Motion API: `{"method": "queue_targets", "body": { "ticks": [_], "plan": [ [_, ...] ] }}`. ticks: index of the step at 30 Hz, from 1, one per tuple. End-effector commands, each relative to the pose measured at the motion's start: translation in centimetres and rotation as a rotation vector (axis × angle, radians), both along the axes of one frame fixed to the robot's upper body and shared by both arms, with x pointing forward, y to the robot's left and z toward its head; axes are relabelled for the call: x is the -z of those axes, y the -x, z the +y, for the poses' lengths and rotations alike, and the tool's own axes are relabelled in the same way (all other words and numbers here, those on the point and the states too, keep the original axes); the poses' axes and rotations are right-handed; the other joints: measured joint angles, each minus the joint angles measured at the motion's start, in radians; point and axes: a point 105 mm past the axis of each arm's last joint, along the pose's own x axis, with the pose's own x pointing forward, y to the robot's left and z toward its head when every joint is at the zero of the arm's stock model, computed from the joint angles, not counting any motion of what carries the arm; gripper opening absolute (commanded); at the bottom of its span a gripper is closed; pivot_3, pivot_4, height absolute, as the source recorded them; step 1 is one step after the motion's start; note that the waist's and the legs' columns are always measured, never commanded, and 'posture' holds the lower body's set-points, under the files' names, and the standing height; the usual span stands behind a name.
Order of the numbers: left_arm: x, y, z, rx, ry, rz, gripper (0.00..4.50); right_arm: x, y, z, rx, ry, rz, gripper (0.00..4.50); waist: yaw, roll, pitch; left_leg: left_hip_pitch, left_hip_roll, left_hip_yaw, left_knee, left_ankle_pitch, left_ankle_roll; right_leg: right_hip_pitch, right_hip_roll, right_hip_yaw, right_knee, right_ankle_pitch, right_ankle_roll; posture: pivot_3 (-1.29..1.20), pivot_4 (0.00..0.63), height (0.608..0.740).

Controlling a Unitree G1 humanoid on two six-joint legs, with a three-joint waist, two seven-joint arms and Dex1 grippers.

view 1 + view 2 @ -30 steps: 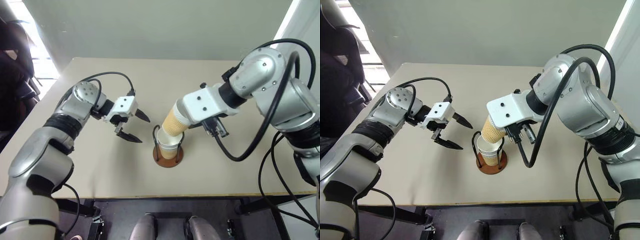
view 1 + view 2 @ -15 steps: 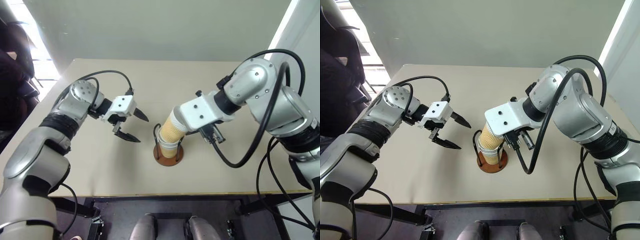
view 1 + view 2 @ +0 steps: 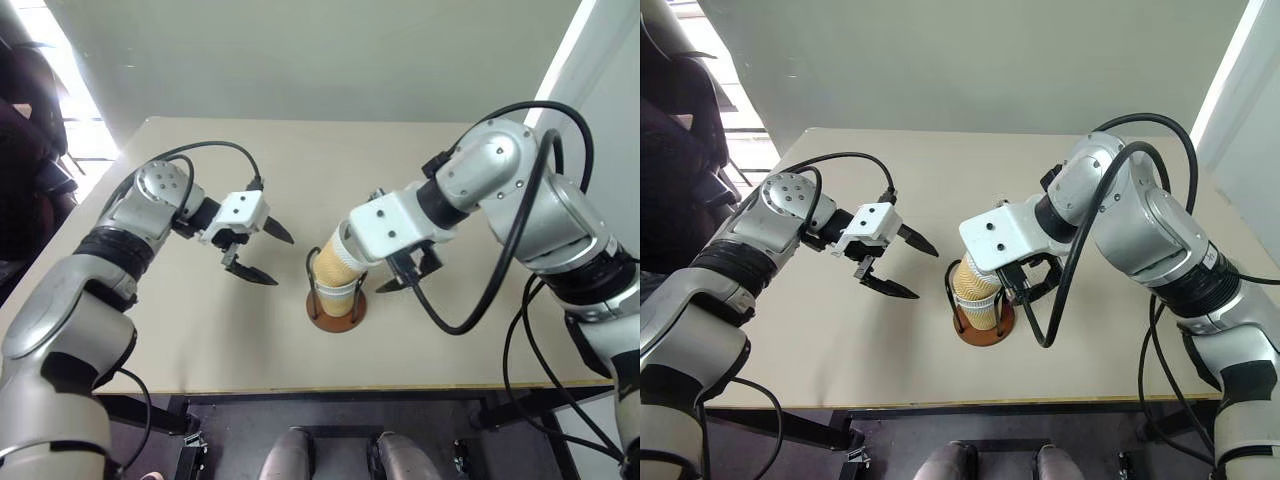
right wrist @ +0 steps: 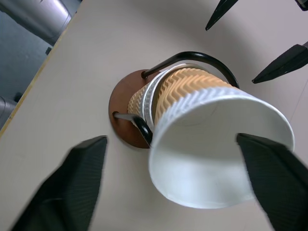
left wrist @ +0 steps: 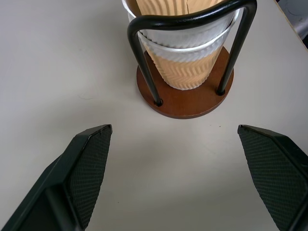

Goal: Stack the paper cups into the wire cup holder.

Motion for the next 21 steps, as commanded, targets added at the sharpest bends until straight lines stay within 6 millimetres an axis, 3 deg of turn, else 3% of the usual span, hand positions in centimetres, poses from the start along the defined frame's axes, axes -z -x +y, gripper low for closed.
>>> {"method": "queue_targets", "body": {
  "ticks": [1,14,21],
  "plan": [
    [-0.8,0.3,0.2,0.020,0.008,-0.014,4.50,-2.3,0.2,0.8,0.009,-0.093,-0.009,4.45,-0.001,0.000,0.000,0.000,0.000,0.000,0.000,0.000,0.000,0.000,0.000,0.000,0.000,0.000,0.000,0.00,0.150,0.740],
    [-1.3,0.2,0.0,0.022,0.007,-0.022,4.50,-4.4,0.8,2.4,0.012,-0.219,0.057,4.45,-0.001,0.000,0.000,-0.001,0.000,0.002,-0.003,0.000,-0.001,-0.003,0.000,0.001,0.000,-0.001,-0.002,0.00,0.150,0.740],
    [-1.5,0.0,0.4,-0.002,0.007,-0.022,4.50,-6.0,-0.5,-0.7,0.113,-0.245,0.037,4.45,0.000,-0.001,0.000,-0.001,0.000,0.002,-0.005,0.001,-0.001,-0.003,-0.001,0.001,0.000,-0.002,-0.003,0.00,0.150,0.740]
  ]
}}
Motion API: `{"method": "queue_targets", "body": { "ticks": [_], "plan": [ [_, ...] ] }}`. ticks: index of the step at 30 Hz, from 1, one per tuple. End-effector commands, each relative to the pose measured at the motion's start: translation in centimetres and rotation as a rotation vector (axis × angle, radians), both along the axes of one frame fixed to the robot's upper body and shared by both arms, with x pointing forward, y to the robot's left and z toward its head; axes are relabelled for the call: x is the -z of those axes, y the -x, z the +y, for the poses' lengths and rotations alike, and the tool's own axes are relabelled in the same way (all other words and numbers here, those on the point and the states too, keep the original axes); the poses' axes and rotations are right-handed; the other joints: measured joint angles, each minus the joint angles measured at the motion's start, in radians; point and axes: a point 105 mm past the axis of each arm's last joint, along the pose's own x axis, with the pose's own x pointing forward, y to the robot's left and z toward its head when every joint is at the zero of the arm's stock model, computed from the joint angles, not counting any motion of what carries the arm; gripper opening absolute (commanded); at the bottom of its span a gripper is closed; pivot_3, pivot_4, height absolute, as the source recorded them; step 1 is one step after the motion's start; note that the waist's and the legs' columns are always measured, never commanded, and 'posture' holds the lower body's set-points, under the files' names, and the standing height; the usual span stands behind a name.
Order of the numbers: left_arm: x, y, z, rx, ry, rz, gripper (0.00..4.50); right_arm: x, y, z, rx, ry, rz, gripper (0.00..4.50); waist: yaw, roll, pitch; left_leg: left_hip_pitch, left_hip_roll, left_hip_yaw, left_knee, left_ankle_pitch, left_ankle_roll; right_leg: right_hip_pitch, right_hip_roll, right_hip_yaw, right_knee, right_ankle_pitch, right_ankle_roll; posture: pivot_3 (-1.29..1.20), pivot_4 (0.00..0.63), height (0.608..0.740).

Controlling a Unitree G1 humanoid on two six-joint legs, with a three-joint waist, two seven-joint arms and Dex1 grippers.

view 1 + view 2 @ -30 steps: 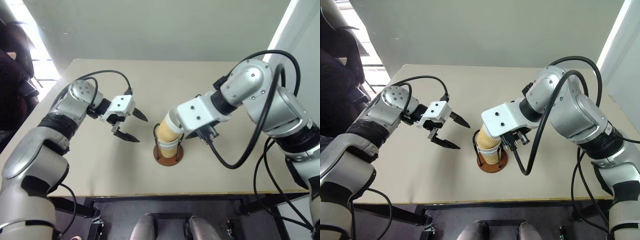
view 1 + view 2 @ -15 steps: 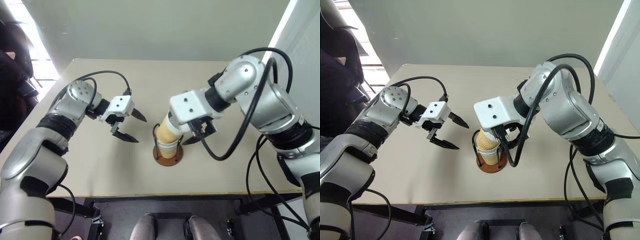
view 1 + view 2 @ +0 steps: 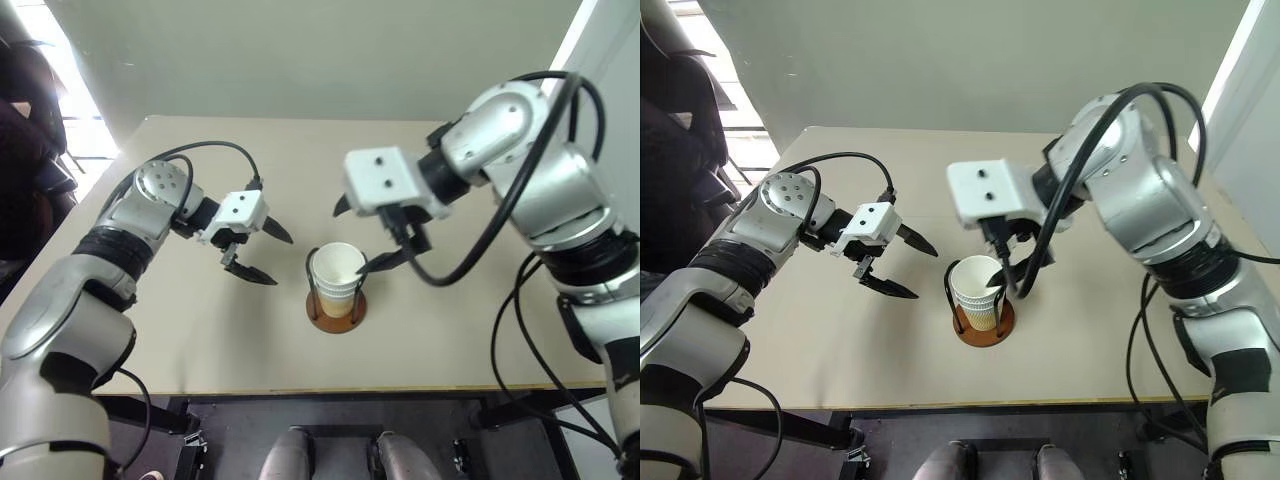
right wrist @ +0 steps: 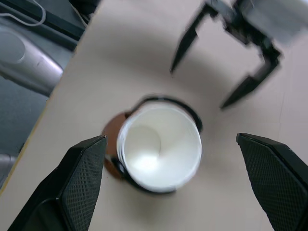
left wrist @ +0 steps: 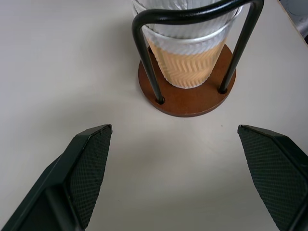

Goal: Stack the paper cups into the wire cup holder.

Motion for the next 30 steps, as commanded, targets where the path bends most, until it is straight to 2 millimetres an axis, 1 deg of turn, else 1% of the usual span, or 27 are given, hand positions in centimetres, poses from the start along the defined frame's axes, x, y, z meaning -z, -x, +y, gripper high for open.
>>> {"method": "queue_targets", "body": {
  "ticks": [1,4,8,11,16,21,25,30],
  "plan": [
    [-1.6,-0.1,0.4,-0.007,0.015,-0.023,4.50,-3.0,0.2,-1.2,0.027,-0.075,-0.060,4.45,-0.001,0.000,0.000,0.000,0.000,0.001,0.000,0.000,0.000,0.000,0.000,0.000,0.000,0.000,0.000,0.00,0.150,0.740],
    [-1.9,-0.3,0.6,-0.051,0.065,-0.004,4.50,-3.2,-0.4,-2.8,0.100,-0.136,-0.038,4.45,-0.002,0.000,0.000,0.000,0.000,0.001,-0.002,0.000,0.000,-0.001,0.001,0.000,0.000,0.000,0.000,0.00,0.150,0.740],
    [-2.8,-0.5,1.3,-0.125,0.170,0.023,4.50,-2.7,-1.6,-5.3,0.235,-0.252,-0.010,4.45,-0.001,-0.002,-0.001,0.001,0.000,0.000,-0.003,0.001,-0.001,0.000,0.001,-0.001,0.000,0.000,0.000,0.00,0.150,0.740],
    [-3.7,-0.4,1.8,-0.160,0.241,0.035,4.50,-2.1,-3.1,-7.3,0.341,-0.326,-0.034,4.45,-0.002,-0.002,-0.001,0.002,0.000,0.000,-0.004,0.002,-0.003,0.000,0.001,0.000,0.000,0.000,0.001,0.00,0.150,0.740],
    [-3.6,-0.1,3.3,-0.209,0.221,0.025,4.50,-0.6,-6.1,-10.1,0.471,-0.410,-0.136,4.45,-0.004,-0.002,-0.001,0.004,0.001,0.000,-0.006,0.004,-0.003,0.001,0.001,0.000,0.000,0.005,0.009,0.00,0.150,0.740],
    [-3.8,0.4,3.7,-0.219,0.214,0.031,4.50,1.6,-7.7,-11.7,0.516,-0.422,-0.129,4.45,-0.004,-0.002,-0.001,0.007,0.001,0.000,-0.008,0.005,-0.002,0.003,0.001,0.000,0.000,0.006,0.010,0.00,0.150,0.740],
    [-3.8,0.6,3.7,-0.218,0.215,0.026,4.50,2.4,-8.9,-12.3,0.523,-0.427,-0.156,4.45,-0.005,-0.002,-0.001,0.007,0.001,0.000,-0.008,0.006,-0.002,0.003,0.001,0.000,0.000,0.006,0.010,0.00,0.150,0.740],
    [-4.0,1.1,3.4,-0.213,0.232,0.041,4.50,3.1,-9.6,-12.4,0.533,-0.437,-0.133,4.45,-0.007,-0.002,-0.001,0.007,0.001,-0.001,-0.008,0.006,-0.002,0.003,0.001,0.000,0.000,0.007,0.010,0.00,0.150,0.740]
  ]
}}
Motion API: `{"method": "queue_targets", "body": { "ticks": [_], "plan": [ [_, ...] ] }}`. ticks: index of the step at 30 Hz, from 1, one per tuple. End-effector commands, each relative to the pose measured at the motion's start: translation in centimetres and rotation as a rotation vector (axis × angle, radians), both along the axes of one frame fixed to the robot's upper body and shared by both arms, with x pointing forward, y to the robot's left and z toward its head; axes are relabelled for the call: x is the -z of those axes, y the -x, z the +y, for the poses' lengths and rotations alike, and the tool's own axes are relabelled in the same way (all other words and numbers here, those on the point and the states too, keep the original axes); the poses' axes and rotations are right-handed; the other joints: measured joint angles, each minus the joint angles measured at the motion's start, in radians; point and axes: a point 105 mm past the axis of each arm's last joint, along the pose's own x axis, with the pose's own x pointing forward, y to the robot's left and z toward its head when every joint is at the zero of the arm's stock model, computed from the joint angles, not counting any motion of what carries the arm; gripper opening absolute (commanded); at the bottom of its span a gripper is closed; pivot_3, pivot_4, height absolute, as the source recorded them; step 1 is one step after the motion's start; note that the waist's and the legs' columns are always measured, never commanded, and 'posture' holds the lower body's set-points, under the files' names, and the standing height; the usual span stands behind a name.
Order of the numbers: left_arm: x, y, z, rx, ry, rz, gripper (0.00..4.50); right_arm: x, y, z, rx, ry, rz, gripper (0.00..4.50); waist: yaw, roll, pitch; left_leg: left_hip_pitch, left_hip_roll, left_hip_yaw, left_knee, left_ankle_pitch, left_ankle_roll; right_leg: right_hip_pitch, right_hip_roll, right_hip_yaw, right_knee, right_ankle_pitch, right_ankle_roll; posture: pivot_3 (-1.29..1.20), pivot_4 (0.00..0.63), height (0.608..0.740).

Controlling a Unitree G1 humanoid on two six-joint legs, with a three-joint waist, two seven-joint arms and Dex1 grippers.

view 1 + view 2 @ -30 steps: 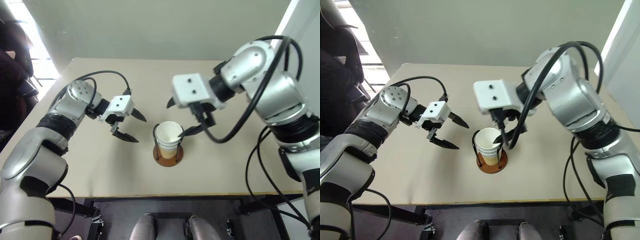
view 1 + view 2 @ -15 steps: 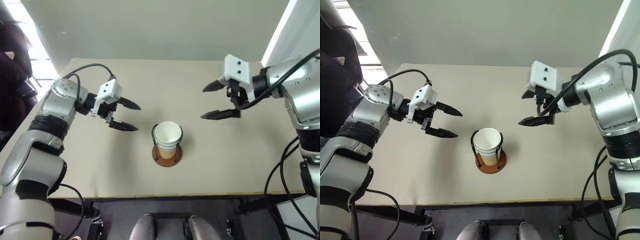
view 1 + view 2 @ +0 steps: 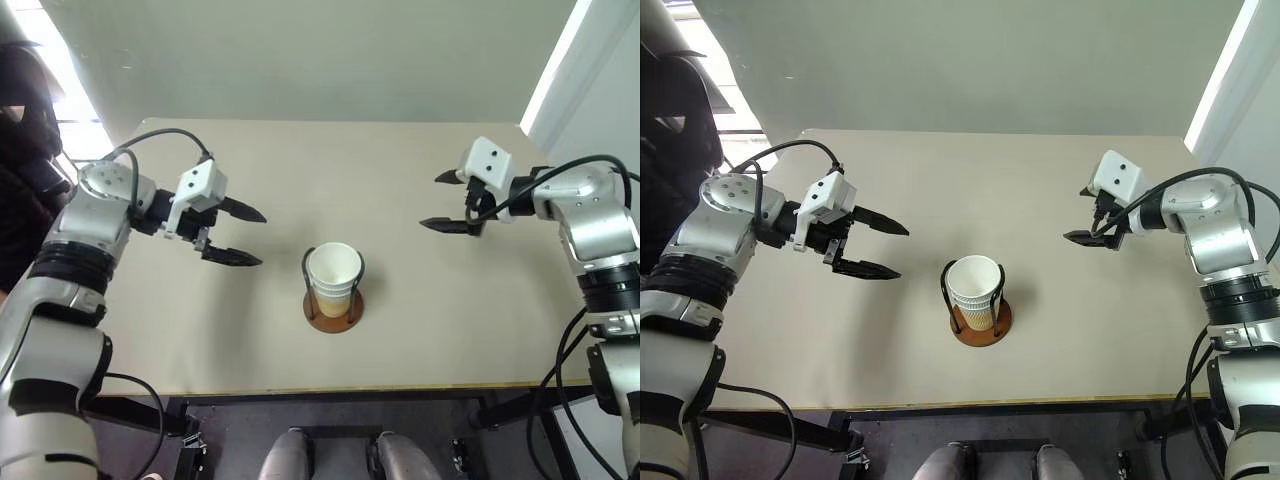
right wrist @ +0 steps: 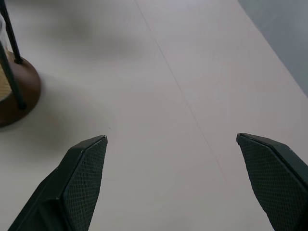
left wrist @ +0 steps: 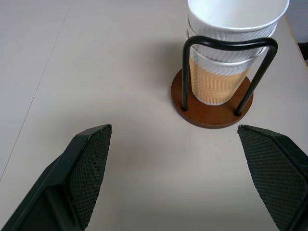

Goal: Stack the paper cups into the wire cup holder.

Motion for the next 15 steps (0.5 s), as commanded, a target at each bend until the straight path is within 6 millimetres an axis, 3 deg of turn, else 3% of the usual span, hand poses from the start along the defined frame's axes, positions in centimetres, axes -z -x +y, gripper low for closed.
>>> {"method": "queue_targets", "body": {
  "ticks": [1,15],
  "plan": [
    [-1.7,0.7,0.0,0.019,0.033,-0.018,4.50,-1.5,-0.3,-0.1,-0.005,-0.001,-0.068,4.45,0.000,0.000,0.000,0.000,0.000,0.000,0.000,0.000,0.000,0.000,0.000,0.000,0.000,0.000,0.000,0.00,0.150,0.740],
    [-2.9,2.0,0.4,-0.014,0.103,-0.014,4.50,-0.2,-1.6,-0.2,0.018,-0.078,0.001,4.45,-0.003,0.000,0.000,0.000,0.000,0.000,-0.001,0.000,0.000,0.000,0.000,0.000,0.000,-0.004,-0.009,0.00,0.150,0.740]
  ]
}}
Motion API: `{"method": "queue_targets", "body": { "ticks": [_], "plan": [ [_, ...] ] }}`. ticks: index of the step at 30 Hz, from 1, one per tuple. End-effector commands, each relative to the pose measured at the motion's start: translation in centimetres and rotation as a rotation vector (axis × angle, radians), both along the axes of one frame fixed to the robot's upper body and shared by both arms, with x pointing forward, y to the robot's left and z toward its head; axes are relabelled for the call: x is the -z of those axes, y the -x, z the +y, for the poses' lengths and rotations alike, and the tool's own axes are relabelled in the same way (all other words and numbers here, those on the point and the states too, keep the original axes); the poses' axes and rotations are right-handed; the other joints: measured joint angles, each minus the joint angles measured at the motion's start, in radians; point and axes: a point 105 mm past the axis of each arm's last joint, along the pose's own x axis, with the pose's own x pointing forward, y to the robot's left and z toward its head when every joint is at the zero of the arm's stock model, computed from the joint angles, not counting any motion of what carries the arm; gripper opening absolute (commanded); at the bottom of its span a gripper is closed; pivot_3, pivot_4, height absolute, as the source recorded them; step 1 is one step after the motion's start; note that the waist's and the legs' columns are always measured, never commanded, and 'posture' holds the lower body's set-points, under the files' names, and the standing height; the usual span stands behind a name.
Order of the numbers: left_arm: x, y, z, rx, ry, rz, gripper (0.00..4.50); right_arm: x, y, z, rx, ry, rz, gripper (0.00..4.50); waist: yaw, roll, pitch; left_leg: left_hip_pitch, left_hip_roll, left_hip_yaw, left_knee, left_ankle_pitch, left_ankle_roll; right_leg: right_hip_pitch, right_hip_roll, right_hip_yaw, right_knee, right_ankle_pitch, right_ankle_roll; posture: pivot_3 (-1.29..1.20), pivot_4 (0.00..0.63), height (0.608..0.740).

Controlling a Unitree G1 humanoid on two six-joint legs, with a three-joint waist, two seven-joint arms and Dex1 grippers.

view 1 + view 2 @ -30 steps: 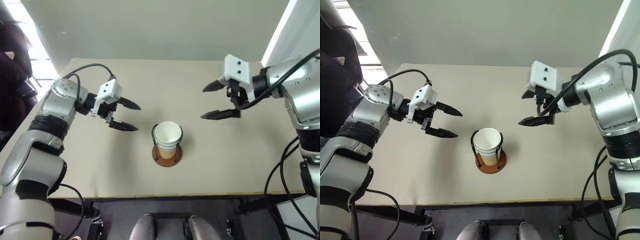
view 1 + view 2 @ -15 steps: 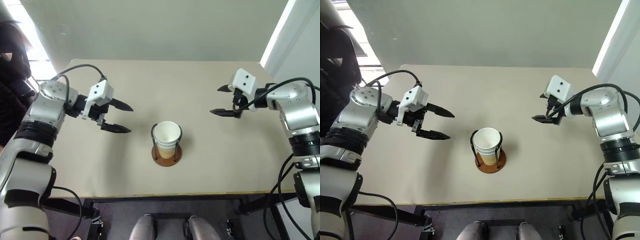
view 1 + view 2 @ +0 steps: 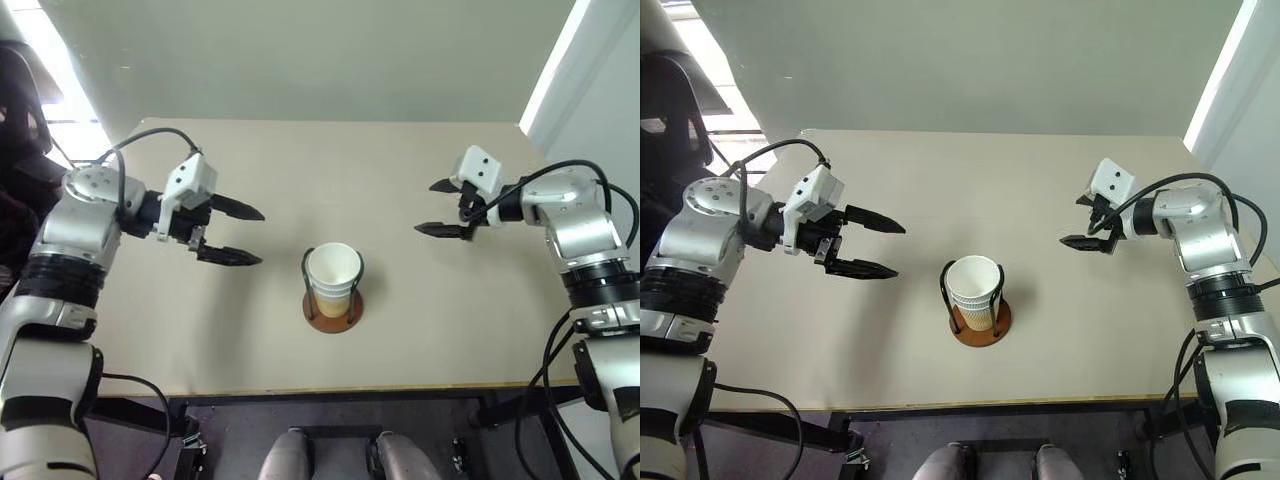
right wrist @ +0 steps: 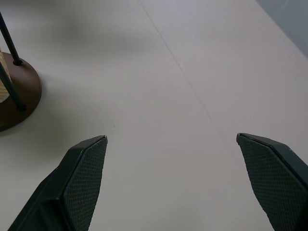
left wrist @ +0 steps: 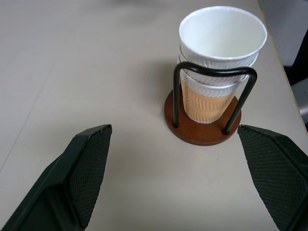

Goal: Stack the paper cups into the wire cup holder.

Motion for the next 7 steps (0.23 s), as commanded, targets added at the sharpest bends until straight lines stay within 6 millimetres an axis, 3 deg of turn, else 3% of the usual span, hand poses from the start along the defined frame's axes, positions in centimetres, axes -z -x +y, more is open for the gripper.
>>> {"method": "queue_targets", "body": {
  "ticks": [1,7],
  "plan": [
    [-1.72,0.87,0.28,0.014,0.015,-0.031,4.50,-1.80,-0.71,-0.20,0.016,-0.030,-0.067,4.45,-0.001,0.000,0.000,0.000,0.000,0.000,0.000,0.000,0.000,0.000,0.000,0.000,0.000,0.000,0.000,0.00,0.150,0.740],
    [-1.73,1.14,0.43,0.001,0.022,-0.028,4.50,-1.30,-1.44,-0.63,0.030,-0.026,-0.059,4.45,-0.002,0.000,0.000,0.000,0.000,0.000,-0.001,0.000,0.000,-0.001,0.000,0.000,0.000,0.000,-0.001,0.00,0.150,0.740]
  ]
}}
